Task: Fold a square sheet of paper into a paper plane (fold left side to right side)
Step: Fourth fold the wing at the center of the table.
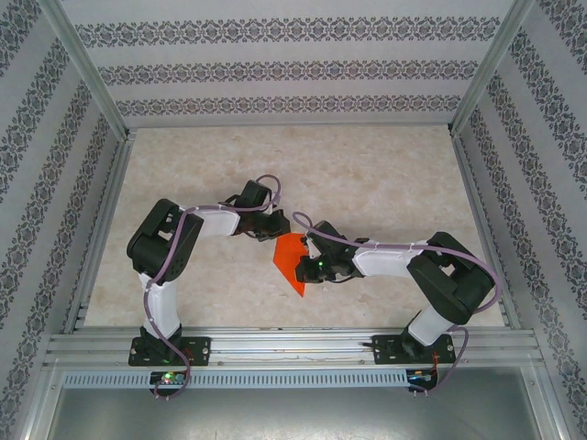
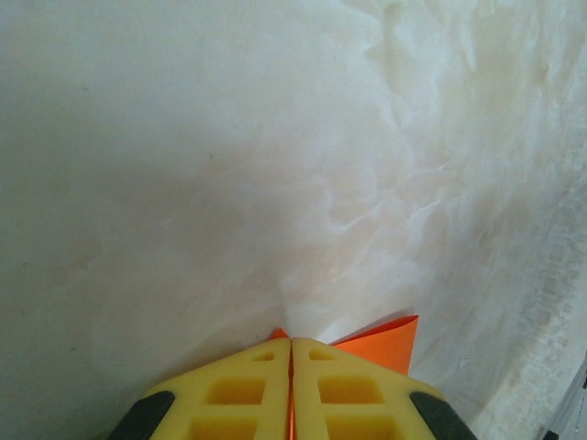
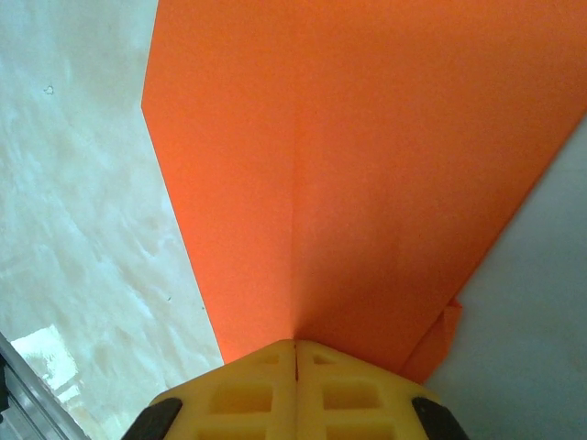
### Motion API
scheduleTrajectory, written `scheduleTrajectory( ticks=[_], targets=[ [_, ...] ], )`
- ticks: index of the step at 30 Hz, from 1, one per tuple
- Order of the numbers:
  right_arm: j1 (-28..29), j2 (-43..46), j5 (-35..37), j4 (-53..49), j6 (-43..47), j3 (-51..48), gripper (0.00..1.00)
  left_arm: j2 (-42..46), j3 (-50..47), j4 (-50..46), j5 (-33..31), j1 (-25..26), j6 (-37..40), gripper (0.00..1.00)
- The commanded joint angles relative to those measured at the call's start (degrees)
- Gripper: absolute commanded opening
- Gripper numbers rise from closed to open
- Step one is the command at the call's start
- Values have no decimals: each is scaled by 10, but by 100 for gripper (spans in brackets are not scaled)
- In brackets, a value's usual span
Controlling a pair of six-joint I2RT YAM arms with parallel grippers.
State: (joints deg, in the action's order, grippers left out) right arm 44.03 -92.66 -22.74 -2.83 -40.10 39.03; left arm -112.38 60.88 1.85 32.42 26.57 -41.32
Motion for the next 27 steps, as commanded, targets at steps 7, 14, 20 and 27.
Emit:
scheduleTrajectory(
  ticks=[7,14,20,27],
  targets=[
    [-25,-5,19,-137,68,-33,0,26,16,-23,-49,-46,54,10],
    [-53,-4,2,-145,104,-23,0,132,-53,-14,-39,-34,53,10],
    [-58,-11,3,-144,110,-21,0,180,-128,49,11,30,4,10],
    [-59,-8,2,-145,109,-19,0,117,-112,83,24,74,-12,10]
  ],
)
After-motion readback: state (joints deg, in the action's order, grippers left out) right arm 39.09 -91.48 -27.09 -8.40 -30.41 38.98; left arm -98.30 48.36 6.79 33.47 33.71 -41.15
